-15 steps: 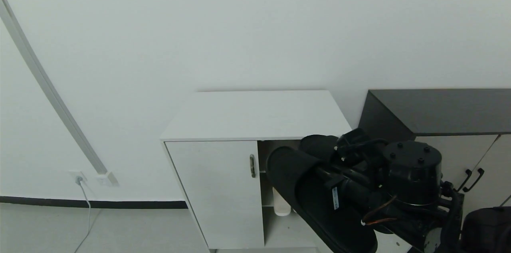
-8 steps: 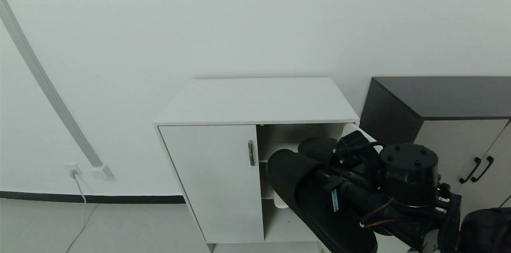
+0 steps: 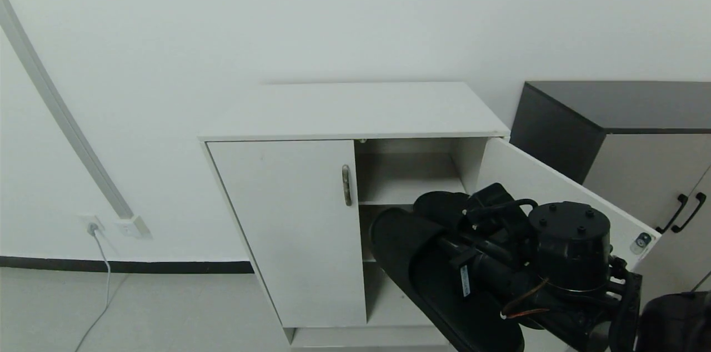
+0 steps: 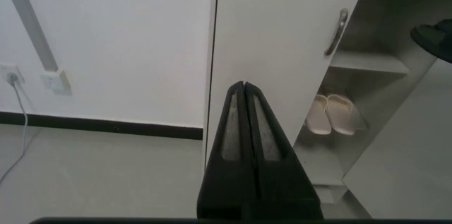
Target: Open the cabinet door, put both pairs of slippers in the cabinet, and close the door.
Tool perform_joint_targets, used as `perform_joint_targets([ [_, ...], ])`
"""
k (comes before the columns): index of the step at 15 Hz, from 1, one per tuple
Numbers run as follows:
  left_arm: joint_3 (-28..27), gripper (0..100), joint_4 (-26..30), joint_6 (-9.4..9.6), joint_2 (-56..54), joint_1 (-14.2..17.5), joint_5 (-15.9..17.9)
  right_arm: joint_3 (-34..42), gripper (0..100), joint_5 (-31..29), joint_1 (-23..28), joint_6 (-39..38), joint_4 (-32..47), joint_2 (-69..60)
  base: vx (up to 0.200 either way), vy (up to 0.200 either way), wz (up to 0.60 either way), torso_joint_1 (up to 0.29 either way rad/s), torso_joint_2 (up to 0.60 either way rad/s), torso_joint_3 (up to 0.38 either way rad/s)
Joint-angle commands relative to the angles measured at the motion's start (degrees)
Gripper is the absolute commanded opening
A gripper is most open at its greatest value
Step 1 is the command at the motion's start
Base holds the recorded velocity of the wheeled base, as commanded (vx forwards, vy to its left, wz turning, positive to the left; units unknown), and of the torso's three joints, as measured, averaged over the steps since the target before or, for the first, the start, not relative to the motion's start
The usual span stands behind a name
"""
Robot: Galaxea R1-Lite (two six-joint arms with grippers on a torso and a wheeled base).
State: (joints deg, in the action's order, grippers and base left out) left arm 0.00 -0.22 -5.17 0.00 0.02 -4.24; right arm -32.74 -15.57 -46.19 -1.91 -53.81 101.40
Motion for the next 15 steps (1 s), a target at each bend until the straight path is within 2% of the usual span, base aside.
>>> perform_joint_targets([
  [1, 0.0, 0, 0.0, -0.02, 0.0, 0.1, -0.1, 0.0, 0, 0.0, -0.1, 0.0, 0.0, 0.3, 0.000, 0.000, 0.00, -0.178, 0.50, 0.310],
  [10, 0.0, 0, 0.0, -0.02, 0.0, 0.1, -0.1, 0.9, 0, -0.3, -0.3, 0.1, -1.6, 0.5, 0.000, 0.000, 0.00, -0.149, 0.47, 0.328],
  [15, 0.0, 0, 0.0, -0.02, 0.0, 0.1, -0.1, 0.8, 0, -0.3, -0.3, 0.1, -1.6, 1.2, 0.000, 0.000, 0.00, -0.069, 0.45, 0.373],
])
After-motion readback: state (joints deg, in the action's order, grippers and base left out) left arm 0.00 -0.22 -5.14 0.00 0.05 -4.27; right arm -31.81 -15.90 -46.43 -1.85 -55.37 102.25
